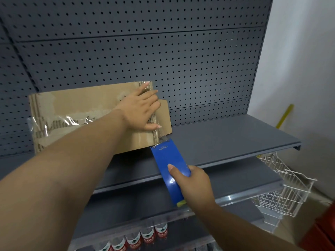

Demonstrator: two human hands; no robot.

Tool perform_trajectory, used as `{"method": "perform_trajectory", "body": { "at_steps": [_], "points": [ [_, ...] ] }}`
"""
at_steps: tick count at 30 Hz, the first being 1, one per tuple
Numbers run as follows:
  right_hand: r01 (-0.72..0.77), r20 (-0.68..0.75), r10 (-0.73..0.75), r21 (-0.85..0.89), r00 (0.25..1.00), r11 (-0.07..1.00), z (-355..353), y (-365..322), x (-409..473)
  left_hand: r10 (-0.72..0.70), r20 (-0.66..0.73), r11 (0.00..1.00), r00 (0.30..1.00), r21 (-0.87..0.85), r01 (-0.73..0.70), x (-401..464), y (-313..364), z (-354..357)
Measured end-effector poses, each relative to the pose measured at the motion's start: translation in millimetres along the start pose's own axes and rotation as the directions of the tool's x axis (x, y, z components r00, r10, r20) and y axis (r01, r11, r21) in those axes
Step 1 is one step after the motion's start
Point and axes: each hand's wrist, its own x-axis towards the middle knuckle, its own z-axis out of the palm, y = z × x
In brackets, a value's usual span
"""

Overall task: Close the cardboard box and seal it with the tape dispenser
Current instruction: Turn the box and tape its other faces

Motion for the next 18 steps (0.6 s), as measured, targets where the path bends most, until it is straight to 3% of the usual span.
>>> {"method": "perform_trajectory", "body": {
  "at_steps": [4,10,18],
  "points": [
    [-0.016,-0.015,0.017,0.025,1.0,1.0,3,-1,1,-0.086,0.043,0.996,0.995,0.034,0.084,2,0,-4],
    [-0.019,-0.033,0.021,0.043,0.999,0.999,5,-4,-1,-0.107,0.055,0.993,0.993,0.064,0.104,5,-5,-9],
    [0.042,-0.102,-0.027,0.155,0.994,0.987,3,-30,6,-0.192,0.065,0.976,0.979,-0.095,0.197,20,-30,-34]
  ]
}}
